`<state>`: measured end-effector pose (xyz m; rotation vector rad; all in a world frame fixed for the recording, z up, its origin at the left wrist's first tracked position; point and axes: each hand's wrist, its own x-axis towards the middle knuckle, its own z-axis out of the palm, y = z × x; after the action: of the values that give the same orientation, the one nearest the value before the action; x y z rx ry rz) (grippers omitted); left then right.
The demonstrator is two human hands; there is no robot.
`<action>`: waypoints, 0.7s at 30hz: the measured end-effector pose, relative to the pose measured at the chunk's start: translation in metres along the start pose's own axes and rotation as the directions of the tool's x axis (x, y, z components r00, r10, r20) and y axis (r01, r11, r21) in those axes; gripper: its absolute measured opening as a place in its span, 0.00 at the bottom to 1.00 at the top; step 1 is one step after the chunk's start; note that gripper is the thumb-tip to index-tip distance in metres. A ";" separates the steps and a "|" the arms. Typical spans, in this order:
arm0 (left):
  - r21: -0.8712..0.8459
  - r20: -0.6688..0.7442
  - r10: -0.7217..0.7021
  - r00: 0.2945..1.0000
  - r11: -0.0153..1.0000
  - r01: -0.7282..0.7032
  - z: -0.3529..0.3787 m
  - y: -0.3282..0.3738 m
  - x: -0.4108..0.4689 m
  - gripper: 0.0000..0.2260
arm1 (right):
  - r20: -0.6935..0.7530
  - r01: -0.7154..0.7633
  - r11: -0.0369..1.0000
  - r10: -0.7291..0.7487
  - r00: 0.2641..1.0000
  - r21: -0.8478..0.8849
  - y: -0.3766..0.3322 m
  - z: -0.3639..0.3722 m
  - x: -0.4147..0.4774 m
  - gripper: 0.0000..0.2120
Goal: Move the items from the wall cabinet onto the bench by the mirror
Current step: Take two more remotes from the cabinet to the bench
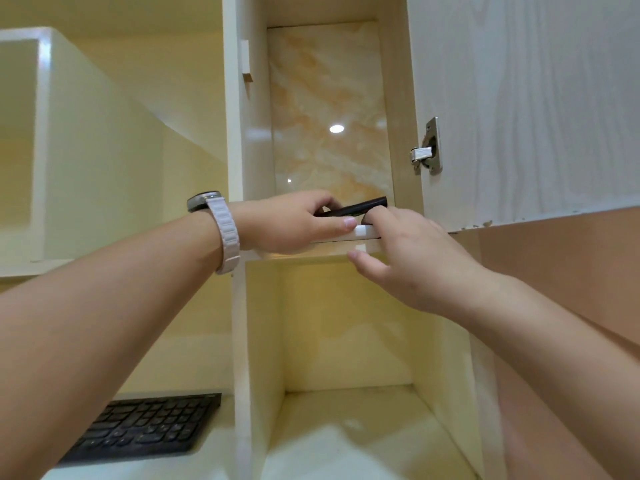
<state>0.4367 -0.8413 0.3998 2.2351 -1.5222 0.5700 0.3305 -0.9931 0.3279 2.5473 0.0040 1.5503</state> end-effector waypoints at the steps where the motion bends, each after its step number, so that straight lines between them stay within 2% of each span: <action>1: -0.022 -0.016 0.010 1.000 1.000 -0.011 0.001 0.000 -0.001 0.13 | -0.011 0.006 1.000 -0.006 1.000 0.014 0.001 0.000 0.001 0.15; 4: -0.059 -0.104 0.052 0.993 0.997 -0.058 0.003 -0.001 -0.005 0.09 | -0.024 0.022 0.999 -0.021 0.999 0.037 0.003 -0.002 0.002 0.16; 8: -0.106 -0.227 0.054 0.972 0.991 -0.080 0.005 0.001 -0.011 0.12 | -0.141 0.090 0.991 -0.077 0.987 0.094 0.007 -0.001 0.001 0.12; 10: -0.057 -0.310 0.096 0.946 0.991 -0.119 0.004 0.003 -0.017 0.12 | -0.241 0.172 0.985 -0.166 0.956 0.005 0.008 -0.001 -0.001 0.10; 12: 0.064 -0.414 0.179 0.892 0.984 -0.168 0.002 0.004 -0.026 0.11 | -0.319 0.229 0.968 -0.250 0.914 -0.102 0.008 -0.002 -0.005 0.12; 14: 0.122 -0.490 0.232 0.840 0.973 -0.197 0.003 0.006 -0.038 0.11 | -0.378 0.261 0.956 -0.292 0.879 -0.132 0.006 0.000 -0.012 0.12; 17: 0.099 -0.578 0.225 0.785 0.973 -0.206 0.009 0.011 -0.059 0.07 | -0.469 0.246 0.962 -0.272 0.840 -0.117 0.002 0.007 -0.027 0.12; 19: 0.061 -0.633 0.190 0.750 0.978 -0.197 0.018 0.014 -0.073 0.06 | -0.505 0.212 0.975 -0.213 0.836 -0.060 0.001 0.013 -0.039 0.11; 21: -0.011 -0.653 0.134 0.746 0.982 -0.186 0.031 0.014 -0.085 0.05 | -0.513 0.176 0.984 -0.137 0.847 0.029 0.001 0.022 -0.055 0.10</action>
<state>0.3986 -0.7958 0.3300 1.5817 -1.3201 1.1764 0.3247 -1.0017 0.2691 2.0376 0.3311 2.1326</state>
